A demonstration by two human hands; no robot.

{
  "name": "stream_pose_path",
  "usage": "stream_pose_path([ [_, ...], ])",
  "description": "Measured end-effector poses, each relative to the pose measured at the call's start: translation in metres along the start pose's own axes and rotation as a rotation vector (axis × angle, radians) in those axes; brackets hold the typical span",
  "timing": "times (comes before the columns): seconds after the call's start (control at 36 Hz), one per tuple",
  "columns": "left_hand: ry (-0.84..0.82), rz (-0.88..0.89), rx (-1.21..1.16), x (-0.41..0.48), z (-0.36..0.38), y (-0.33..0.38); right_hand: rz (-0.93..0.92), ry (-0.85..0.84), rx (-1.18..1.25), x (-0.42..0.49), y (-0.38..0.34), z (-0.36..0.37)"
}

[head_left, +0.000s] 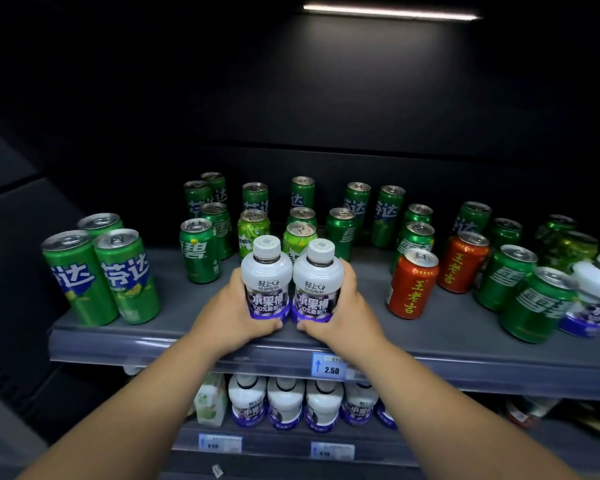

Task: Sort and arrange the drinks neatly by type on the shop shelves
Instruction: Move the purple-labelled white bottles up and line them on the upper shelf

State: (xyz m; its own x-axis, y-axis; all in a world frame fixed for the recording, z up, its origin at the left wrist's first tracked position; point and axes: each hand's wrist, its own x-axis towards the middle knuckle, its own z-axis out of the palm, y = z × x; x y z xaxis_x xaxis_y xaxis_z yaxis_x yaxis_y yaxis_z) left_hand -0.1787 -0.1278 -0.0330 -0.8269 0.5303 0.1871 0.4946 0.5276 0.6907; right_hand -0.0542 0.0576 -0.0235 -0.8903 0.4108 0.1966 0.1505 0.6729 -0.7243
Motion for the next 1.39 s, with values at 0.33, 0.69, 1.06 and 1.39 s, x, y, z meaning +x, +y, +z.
stream_pose_path([
  [0.33,0.037,0.056,-0.193,-0.026,-0.02,0.041,-0.064,0.027,0.243,-0.02,-0.017,-0.037],
  [0.69,0.252,0.286,-0.286,-0.081,-0.089,0.188,-0.375,0.11,0.421,-0.065,-0.087,-0.174],
  [1.06,0.314,0.442,-0.262,-0.119,-0.143,0.284,-0.599,0.191,0.366,-0.108,-0.144,-0.268],
  [1.39,0.397,0.587,-0.127,-0.078,-0.216,0.328,-0.729,0.302,0.324,-0.067,-0.214,-0.313],
])
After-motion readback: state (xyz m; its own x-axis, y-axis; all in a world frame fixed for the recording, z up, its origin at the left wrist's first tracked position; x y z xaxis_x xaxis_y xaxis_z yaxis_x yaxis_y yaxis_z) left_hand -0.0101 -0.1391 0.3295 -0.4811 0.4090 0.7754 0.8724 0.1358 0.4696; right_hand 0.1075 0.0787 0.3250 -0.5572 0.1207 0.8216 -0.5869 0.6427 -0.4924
